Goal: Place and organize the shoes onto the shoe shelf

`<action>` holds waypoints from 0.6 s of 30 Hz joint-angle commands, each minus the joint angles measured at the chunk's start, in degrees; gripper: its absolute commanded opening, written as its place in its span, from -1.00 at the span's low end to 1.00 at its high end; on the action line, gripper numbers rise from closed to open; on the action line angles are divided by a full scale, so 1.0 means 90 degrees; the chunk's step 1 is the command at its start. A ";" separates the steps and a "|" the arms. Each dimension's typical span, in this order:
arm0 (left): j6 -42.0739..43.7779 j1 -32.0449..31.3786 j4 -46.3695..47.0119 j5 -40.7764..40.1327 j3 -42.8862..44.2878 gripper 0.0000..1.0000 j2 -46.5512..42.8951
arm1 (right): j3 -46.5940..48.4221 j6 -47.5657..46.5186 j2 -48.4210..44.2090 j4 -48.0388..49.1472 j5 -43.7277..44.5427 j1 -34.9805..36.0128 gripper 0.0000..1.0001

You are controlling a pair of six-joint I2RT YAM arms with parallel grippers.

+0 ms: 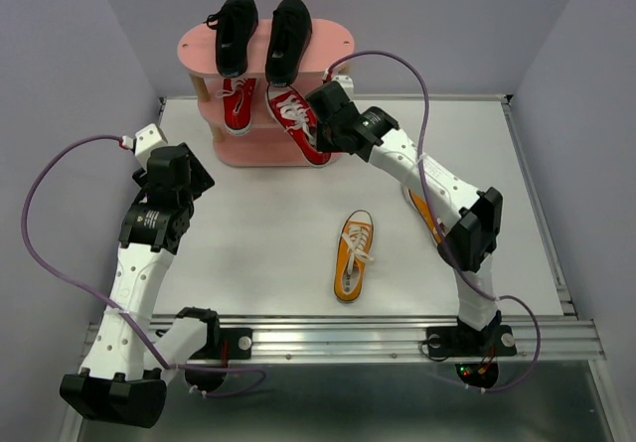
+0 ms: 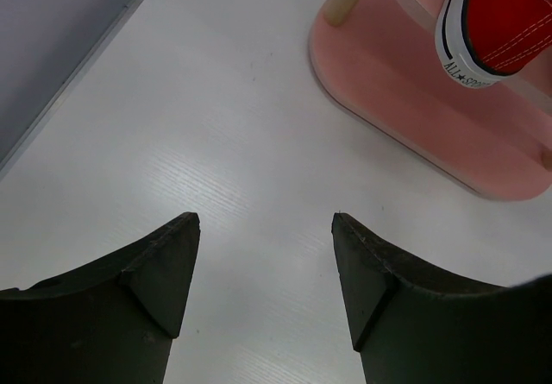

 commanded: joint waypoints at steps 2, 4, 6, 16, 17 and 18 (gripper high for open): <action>0.0171 0.0045 0.0216 0.0012 0.0194 0.47 -0.0041 | 0.1036 0.0450 0.0224 0.0558 0.0387 -0.0146 -0.99; 0.0181 0.0045 0.0196 0.0032 0.0194 0.47 -0.0041 | 0.1231 0.0538 0.0410 0.0567 0.0397 -0.0146 -0.99; 0.0181 0.0055 0.0226 0.0080 0.0203 0.47 -0.0041 | 0.1563 0.0636 0.0556 0.0567 0.0494 -0.0146 -0.99; 0.0191 0.0055 0.0304 0.0276 0.0223 0.47 0.0037 | 0.2023 0.1007 0.0937 0.0977 0.0621 -0.0332 -0.99; 0.0191 0.0055 0.0304 0.0286 0.0223 0.47 0.0037 | 0.2033 0.1046 0.0967 0.1007 0.0612 -0.0332 -0.99; 0.0200 0.0055 0.0304 0.0295 0.0213 0.47 0.0037 | 0.2053 0.1085 0.1015 0.1084 0.0612 -0.0332 -0.99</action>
